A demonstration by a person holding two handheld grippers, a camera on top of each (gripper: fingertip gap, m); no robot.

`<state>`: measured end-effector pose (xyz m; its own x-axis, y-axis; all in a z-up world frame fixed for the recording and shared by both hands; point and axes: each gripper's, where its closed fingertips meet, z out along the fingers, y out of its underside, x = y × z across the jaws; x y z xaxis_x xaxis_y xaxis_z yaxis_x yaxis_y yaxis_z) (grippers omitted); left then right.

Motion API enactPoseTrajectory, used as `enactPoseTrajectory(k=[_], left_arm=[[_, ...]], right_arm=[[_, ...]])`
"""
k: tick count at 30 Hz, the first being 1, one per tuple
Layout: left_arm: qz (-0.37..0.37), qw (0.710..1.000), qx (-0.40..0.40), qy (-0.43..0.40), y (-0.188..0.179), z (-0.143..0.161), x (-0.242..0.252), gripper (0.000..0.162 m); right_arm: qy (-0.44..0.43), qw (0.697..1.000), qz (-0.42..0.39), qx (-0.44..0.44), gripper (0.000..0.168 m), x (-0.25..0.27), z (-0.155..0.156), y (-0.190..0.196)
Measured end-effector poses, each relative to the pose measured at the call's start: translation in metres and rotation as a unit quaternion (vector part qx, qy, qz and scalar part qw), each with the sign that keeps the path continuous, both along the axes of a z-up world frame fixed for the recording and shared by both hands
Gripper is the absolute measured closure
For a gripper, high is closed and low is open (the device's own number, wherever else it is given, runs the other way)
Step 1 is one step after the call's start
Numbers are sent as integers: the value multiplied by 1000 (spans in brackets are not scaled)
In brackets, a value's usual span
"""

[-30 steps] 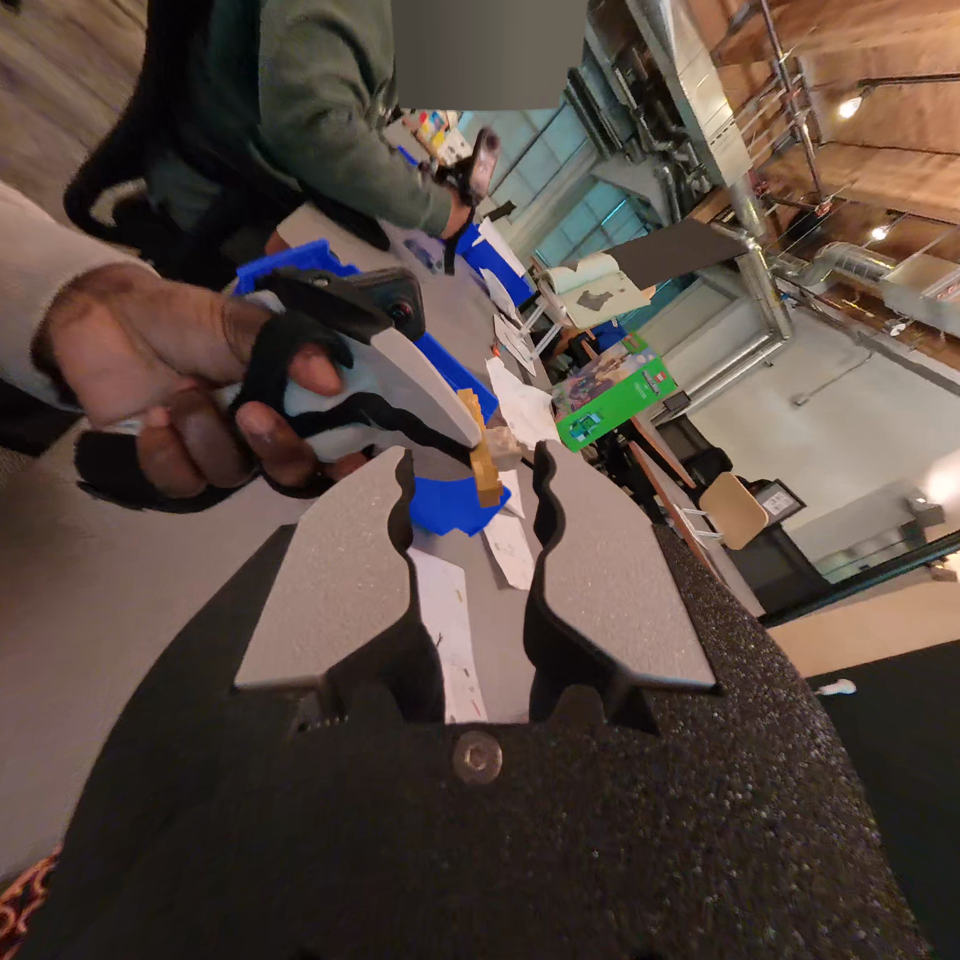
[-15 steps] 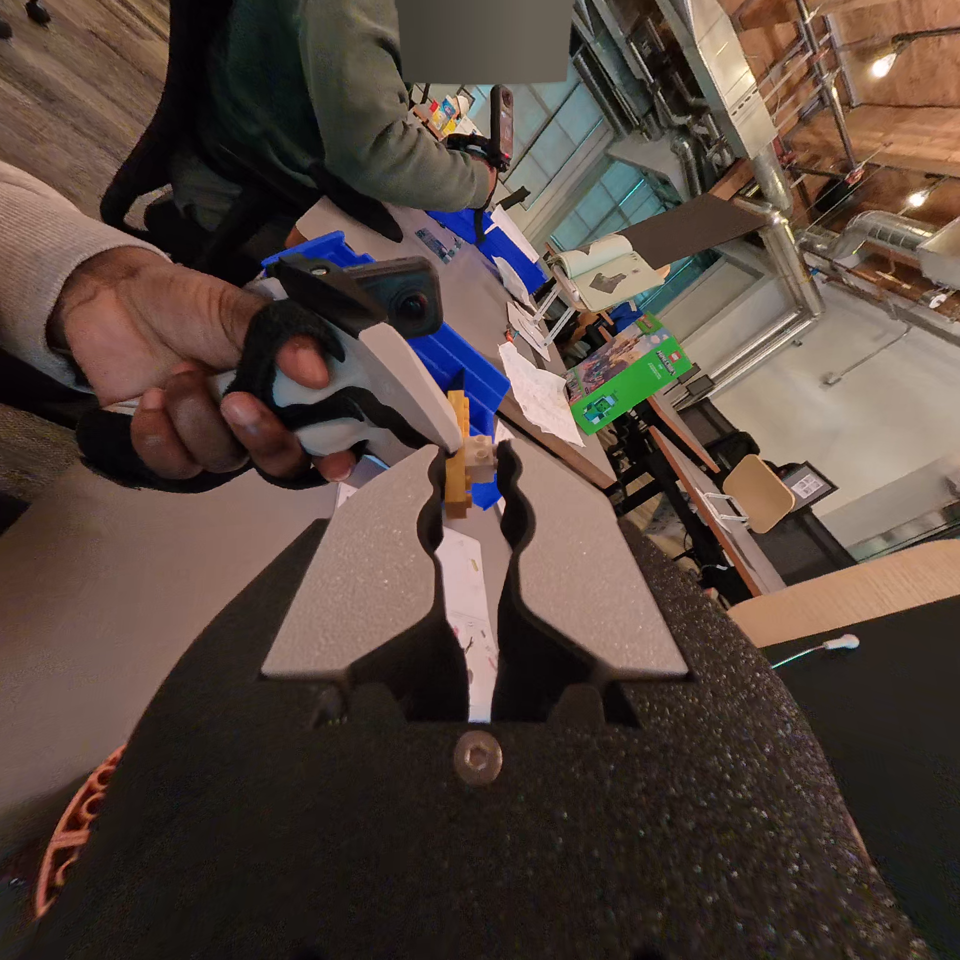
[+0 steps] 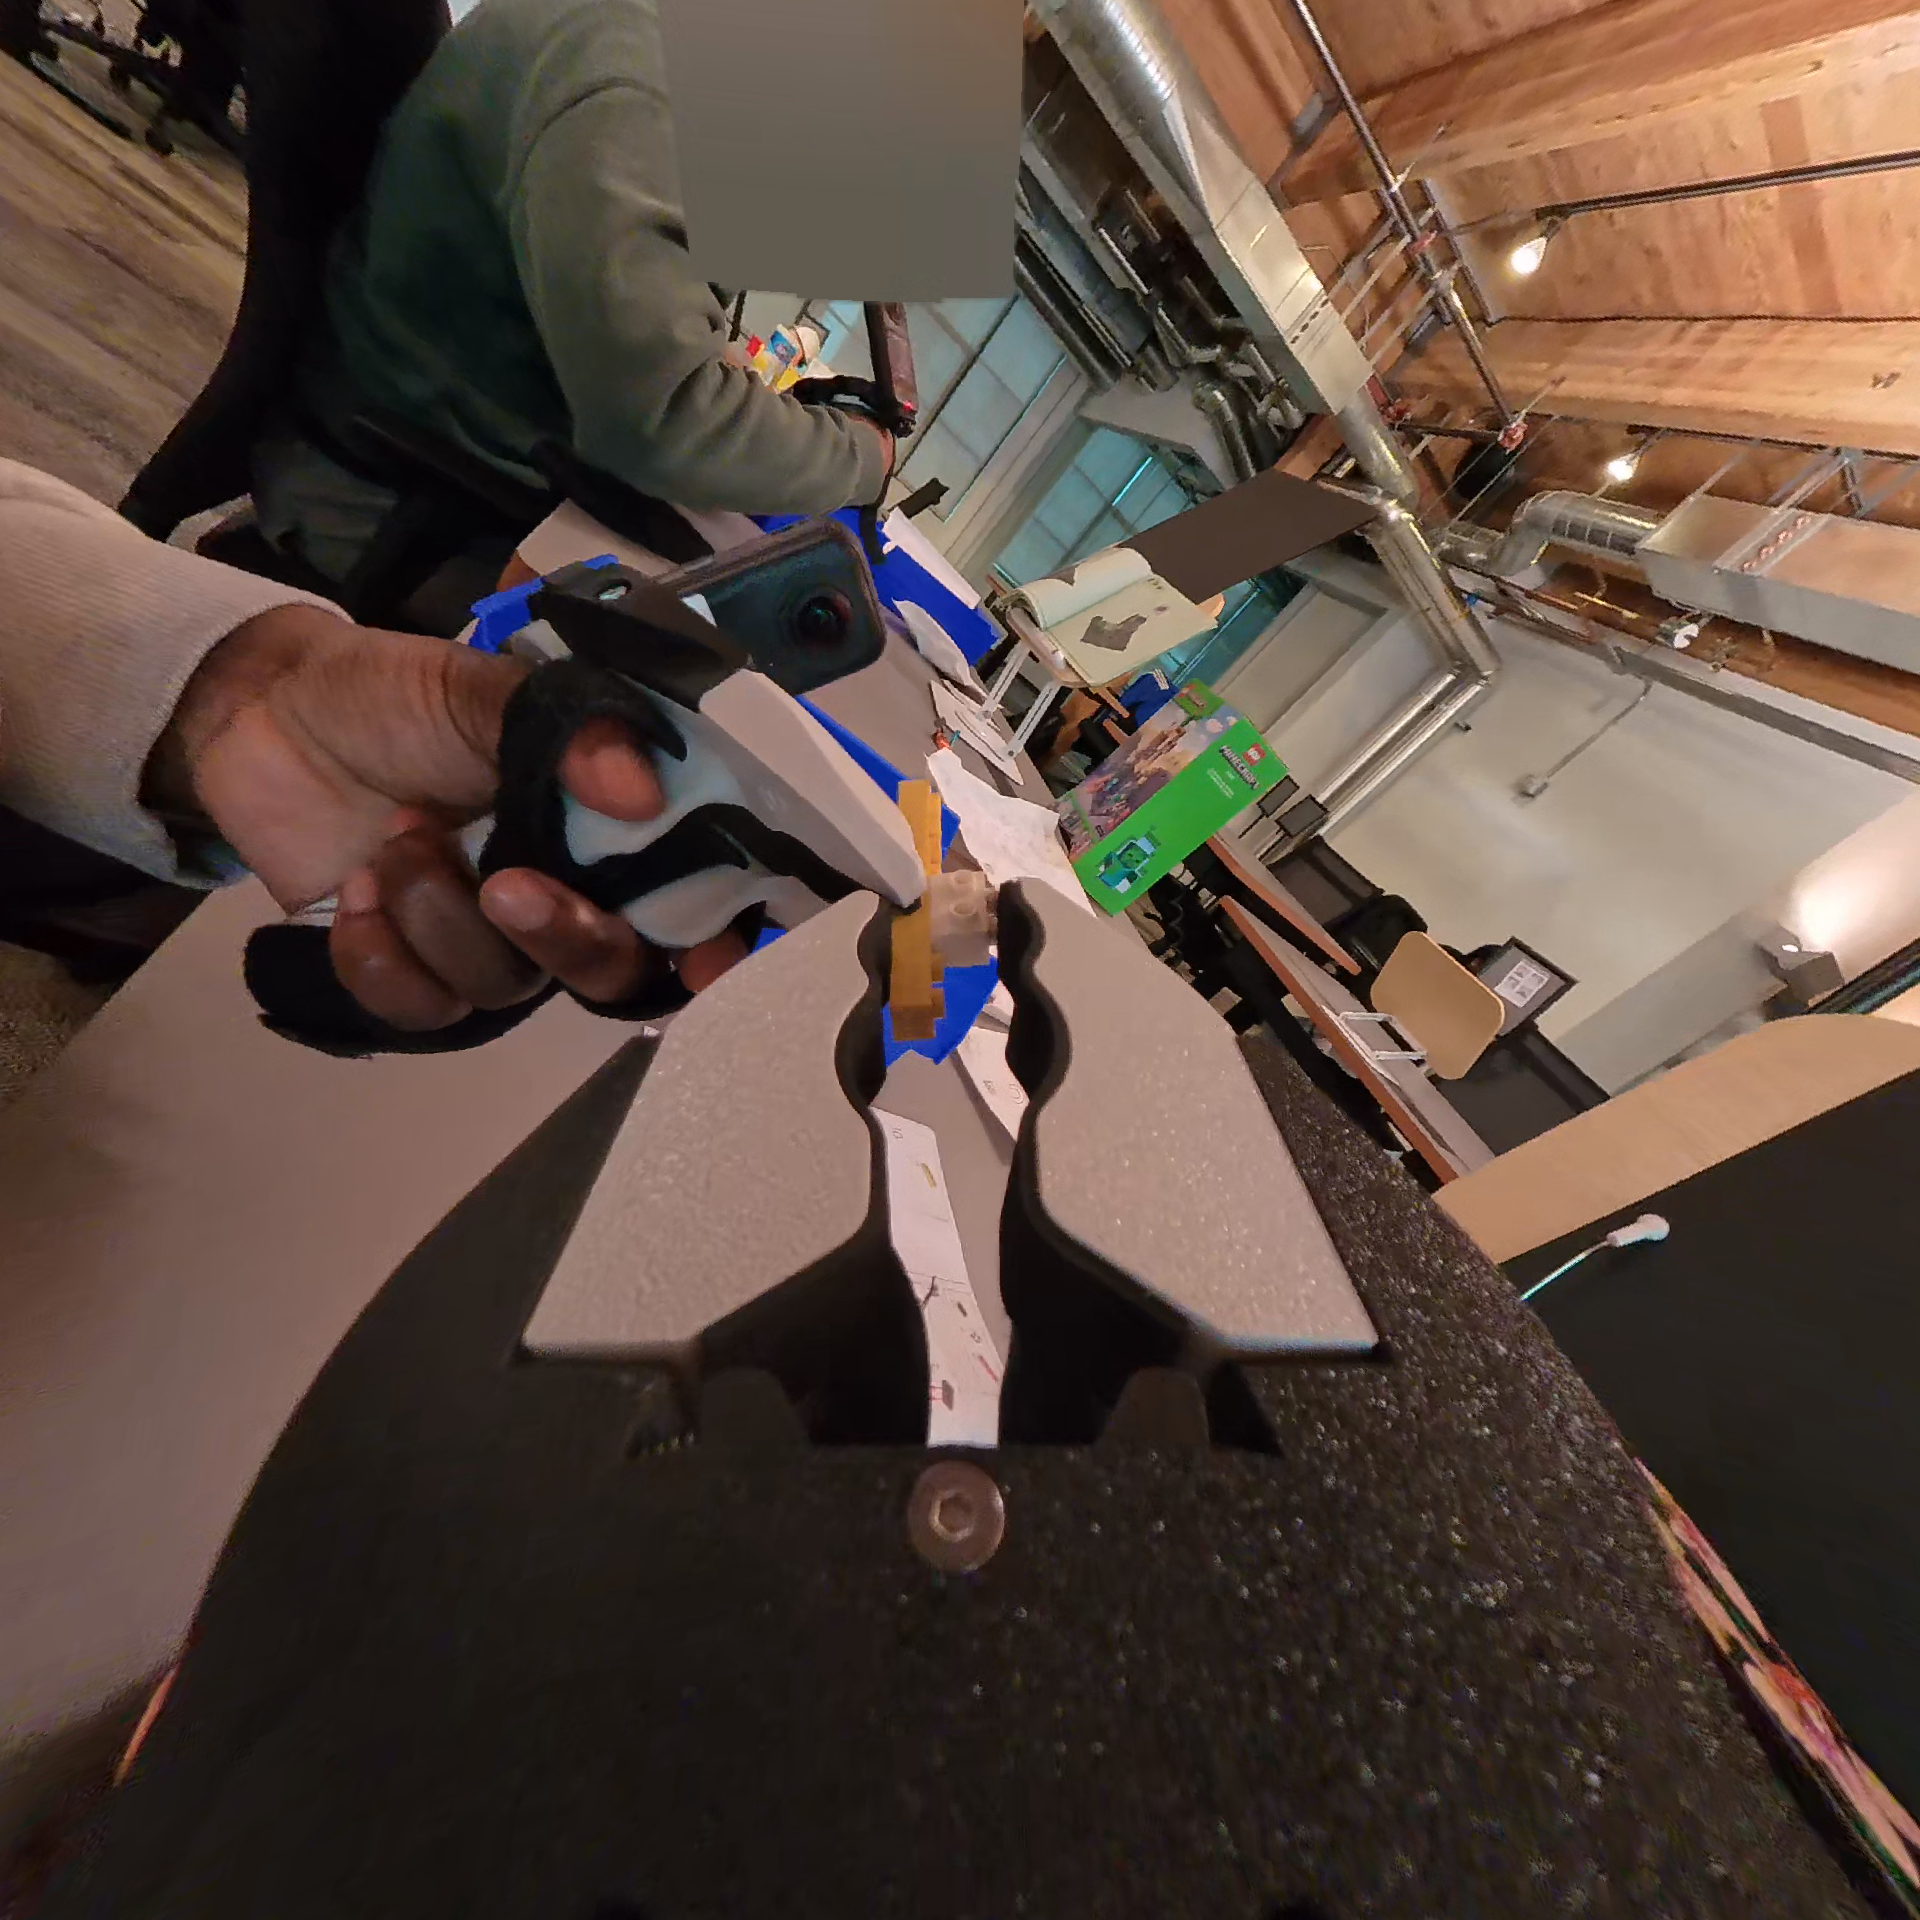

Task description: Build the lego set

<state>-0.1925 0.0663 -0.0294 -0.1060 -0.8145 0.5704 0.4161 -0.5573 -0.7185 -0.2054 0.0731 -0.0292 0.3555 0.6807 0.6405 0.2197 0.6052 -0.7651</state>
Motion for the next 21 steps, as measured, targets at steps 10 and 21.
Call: enactPoseTrajectory(k=[10,21], left_arm=[[36,999,-12,27,18,-16,-10,155],[47,993,35,98,14,-26,3,155]], right_arm=[[12,999,-17,-30,144,11,-2,6],[-108,991,-80,8,148,-1,-30,20]])
